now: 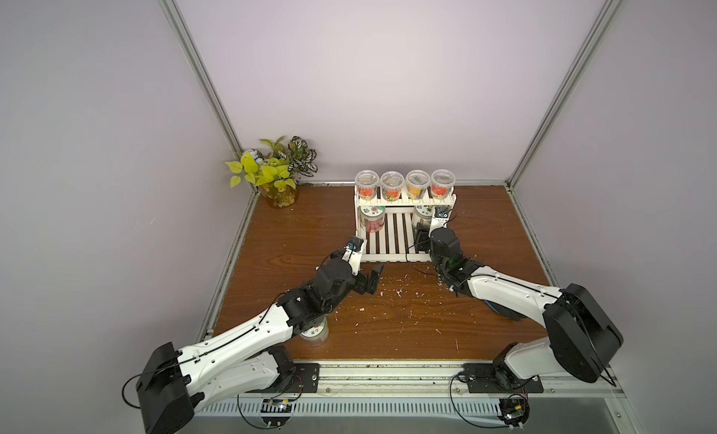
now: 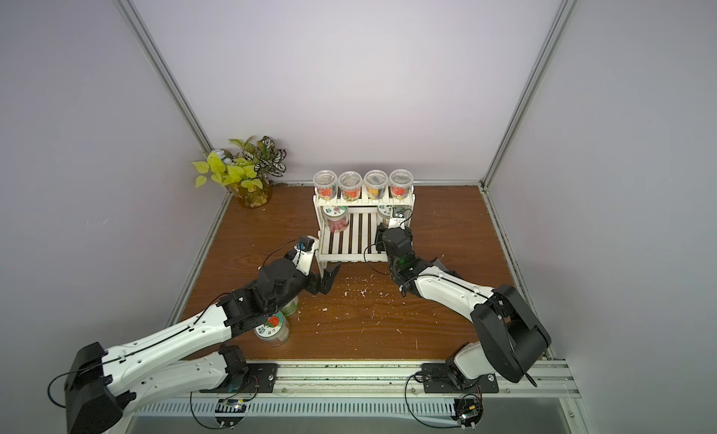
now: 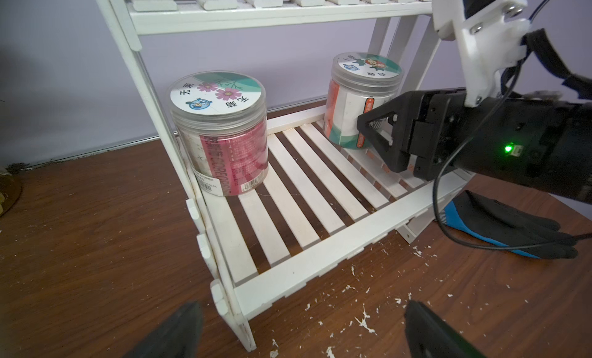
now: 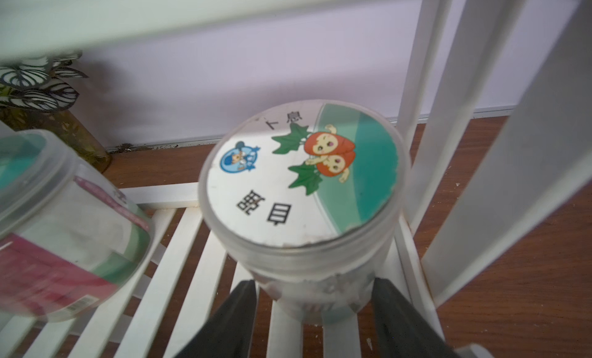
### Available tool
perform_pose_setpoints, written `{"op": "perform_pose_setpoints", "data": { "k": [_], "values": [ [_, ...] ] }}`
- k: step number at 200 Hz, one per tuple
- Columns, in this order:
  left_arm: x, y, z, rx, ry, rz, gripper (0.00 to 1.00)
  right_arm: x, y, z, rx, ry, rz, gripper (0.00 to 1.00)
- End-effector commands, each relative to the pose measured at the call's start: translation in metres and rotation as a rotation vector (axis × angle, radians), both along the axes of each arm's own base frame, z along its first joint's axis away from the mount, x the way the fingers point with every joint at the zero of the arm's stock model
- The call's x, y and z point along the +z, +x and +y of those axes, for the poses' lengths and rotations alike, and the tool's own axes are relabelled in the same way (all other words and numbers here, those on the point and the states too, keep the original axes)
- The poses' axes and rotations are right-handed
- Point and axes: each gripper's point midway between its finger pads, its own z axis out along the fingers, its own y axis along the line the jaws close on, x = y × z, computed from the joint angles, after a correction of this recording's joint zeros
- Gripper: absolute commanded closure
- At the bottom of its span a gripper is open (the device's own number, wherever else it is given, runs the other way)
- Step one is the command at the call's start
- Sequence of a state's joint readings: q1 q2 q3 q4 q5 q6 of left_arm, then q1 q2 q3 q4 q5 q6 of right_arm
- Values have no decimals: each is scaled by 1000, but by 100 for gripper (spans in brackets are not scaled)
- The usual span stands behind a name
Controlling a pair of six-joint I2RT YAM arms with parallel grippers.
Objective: Place the seed container on the shelf
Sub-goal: Place the seed jar on the shelf, then pick up the seed jar at the center of the board.
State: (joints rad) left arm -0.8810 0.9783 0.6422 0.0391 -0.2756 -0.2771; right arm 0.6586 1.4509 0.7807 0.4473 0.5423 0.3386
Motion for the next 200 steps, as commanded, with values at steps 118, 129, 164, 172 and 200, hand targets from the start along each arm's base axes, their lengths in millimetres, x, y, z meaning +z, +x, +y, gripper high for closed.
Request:
{"op": "perform_pose_setpoints", "data": {
  "k": [118,129,164,172,200],
  "values": [
    [0,16,55,232,5,76,0,88,-88,3,339,202,-80,28],
    [-6,20,70,279,-22,110,0,108,-98,0,366,219,-115,28],
    [-25,27,120,453,-74,197,0,153,-129,21,582,230,-168,23],
    [-30,28,131,496,-72,216,0,157,-137,33,665,236,-158,22],
    [-48,25,156,602,-78,285,0,147,-166,80,959,260,-88,22]
  ]
}}
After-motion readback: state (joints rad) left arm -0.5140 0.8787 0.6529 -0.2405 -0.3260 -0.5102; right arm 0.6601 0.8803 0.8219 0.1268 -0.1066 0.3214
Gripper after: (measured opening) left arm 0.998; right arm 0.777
